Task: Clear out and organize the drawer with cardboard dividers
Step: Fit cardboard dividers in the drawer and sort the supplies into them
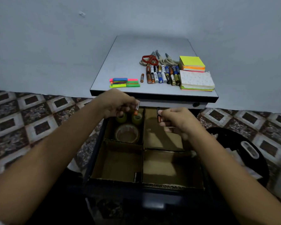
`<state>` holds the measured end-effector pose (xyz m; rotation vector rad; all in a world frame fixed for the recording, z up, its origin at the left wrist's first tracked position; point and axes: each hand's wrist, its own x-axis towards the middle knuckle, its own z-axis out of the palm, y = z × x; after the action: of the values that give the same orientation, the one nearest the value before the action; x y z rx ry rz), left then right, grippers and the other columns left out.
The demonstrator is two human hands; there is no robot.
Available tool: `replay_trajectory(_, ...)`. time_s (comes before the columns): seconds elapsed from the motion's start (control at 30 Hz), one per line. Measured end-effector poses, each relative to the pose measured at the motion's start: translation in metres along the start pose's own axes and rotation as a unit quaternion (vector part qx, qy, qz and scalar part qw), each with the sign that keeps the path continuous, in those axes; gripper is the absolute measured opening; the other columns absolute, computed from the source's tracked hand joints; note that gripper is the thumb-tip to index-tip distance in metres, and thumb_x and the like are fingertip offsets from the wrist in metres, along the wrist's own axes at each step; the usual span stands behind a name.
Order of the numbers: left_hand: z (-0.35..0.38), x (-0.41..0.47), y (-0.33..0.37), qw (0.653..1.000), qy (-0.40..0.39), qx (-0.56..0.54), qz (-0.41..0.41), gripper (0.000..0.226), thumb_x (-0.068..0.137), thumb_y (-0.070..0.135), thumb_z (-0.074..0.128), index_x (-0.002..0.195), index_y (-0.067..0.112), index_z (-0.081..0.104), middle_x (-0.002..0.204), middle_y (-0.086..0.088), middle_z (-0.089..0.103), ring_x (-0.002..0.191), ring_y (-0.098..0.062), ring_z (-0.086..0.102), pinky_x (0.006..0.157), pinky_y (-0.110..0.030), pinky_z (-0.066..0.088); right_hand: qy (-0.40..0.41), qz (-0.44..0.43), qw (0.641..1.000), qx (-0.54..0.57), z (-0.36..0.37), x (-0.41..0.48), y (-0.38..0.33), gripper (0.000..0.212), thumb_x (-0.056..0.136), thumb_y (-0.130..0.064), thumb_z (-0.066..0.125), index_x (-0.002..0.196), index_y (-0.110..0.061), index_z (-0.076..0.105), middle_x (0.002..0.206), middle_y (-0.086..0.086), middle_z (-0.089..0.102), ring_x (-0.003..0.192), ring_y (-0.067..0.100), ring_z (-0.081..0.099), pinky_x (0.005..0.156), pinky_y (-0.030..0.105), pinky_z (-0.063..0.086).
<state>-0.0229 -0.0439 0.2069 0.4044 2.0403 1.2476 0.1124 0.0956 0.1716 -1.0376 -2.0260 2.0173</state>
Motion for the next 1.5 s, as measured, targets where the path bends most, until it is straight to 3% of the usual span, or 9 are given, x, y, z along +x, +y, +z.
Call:
replay_trajectory(0.33,0.033,-0.022,-0.113,0.984,-0.092,0.099,-0.118,0.009,0.085,0.015,0.067,0.083,0.006,0.069,0.085,-0.011,0.063,0.065,-0.011,0.056,0.052,-0.018,0.048,-0.066,0.075,0.995,-0.008,0.026,-0.037,0.062,0.015,0.091,-0.015,0.059,0.076,-0.012,0.061,0.066,0.001,0.06,0.052,0.006,0.054,0.043,0.012,0.044)
replay_trajectory(0.43,0.046,-0.019,-0.136,0.976,-0.107,0.129,-0.14,0.012,0.089,0.014,0.061,0.09,0.003,0.066,0.083,-0.01,0.064,0.067,-0.012,0.059,0.056,-0.019,0.05,-0.071,0.085,0.994,-0.012,0.032,-0.042,0.076,0.013,0.092,-0.014,0.058,0.079,-0.011,0.06,0.066,0.002,0.058,0.047,0.004,0.052,0.044,0.011,0.044)
replay_trajectory(0.63,0.061,-0.013,-0.159,0.974,-0.107,0.121,-0.158,0.02,0.089,0.005,0.06,0.069,0.007,0.057,0.063,-0.008,0.058,0.051,-0.014,0.057,0.045,-0.019,0.05,-0.059,0.073,0.995,-0.021,0.034,-0.048,0.084,0.011,0.092,-0.014,0.057,0.082,-0.013,0.061,0.072,0.003,0.062,0.061,0.007,0.056,0.05,0.012,0.047)
replay_trajectory(0.77,0.064,-0.012,-0.167,0.977,-0.11,0.137,-0.122,0.002,0.086,0.003,0.063,0.085,0.004,0.064,0.068,-0.003,0.06,0.051,-0.011,0.059,0.042,-0.016,0.049,-0.051,0.064,0.996,-0.04,0.034,-0.048,0.089,0.009,0.091,-0.016,0.059,0.082,-0.013,0.061,0.075,0.003,0.063,0.062,0.008,0.058,0.051,0.013,0.048)
replay_trajectory(0.97,0.063,-0.01,-0.17,0.968,-0.132,0.15,-0.149,0.023,0.086,0.005,0.063,0.106,-0.005,0.065,0.084,-0.011,0.065,0.07,-0.023,0.061,0.065,-0.028,0.051,-0.052,0.06,0.996,-0.041,0.035,-0.045,0.092,0.008,0.09,-0.016,0.06,0.083,-0.014,0.062,0.075,0.003,0.064,0.062,0.007,0.059,0.05,0.013,0.047)
replay_trajectory(1.1,0.061,-0.013,-0.164,0.964,-0.152,0.155,-0.156,0.003,0.087,0.006,0.062,0.085,0.005,0.064,0.072,-0.002,0.061,0.062,-0.014,0.057,0.055,-0.019,0.047,-0.057,0.053,0.996,-0.048,0.037,-0.045,0.094,0.008,0.091,-0.018,0.059,0.084,-0.015,0.063,0.077,0.003,0.066,0.064,0.006,0.06,0.053,0.014,0.049)
replay_trajectory(1.23,0.059,-0.018,-0.157,0.963,-0.148,0.168,-0.149,0.024,0.087,0.003,0.06,0.065,0.012,0.057,0.06,0.001,0.059,0.048,-0.007,0.055,0.043,-0.012,0.044,-0.066,0.052,0.995,-0.047,0.039,-0.046,0.094,0.009,0.09,-0.019,0.059,0.082,-0.017,0.063,0.077,0.003,0.066,0.062,0.005,0.059,0.053,0.015,0.047)
replay_trajectory(1.3,0.056,-0.02,-0.154,0.967,-0.149,0.141,-0.152,0.024,0.089,0.002,0.057,0.067,0.01,0.057,0.054,0.001,0.062,0.044,-0.005,0.058,0.045,-0.015,0.047,-0.071,0.051,0.995,-0.042,0.039,-0.048,0.094,0.01,0.091,-0.018,0.059,0.082,-0.018,0.063,0.075,0.002,0.066,0.058,0.003,0.06,0.054,0.016,0.048)
replay_trajectory(1.5,0.044,-0.026,-0.135,0.988,-0.112,-0.038,-0.104,0.013,0.093,0.013,0.054,0.087,0.01,0.064,0.081,-0.006,0.066,0.071,-0.013,0.063,0.063,-0.02,0.054,-0.072,0.05,0.996,-0.008,0.042,-0.05,0.094,0.008,0.09,-0.015,0.06,0.082,-0.016,0.063,0.067,0.002,0.062,0.055,0.004,0.058,0.054,0.014,0.049)
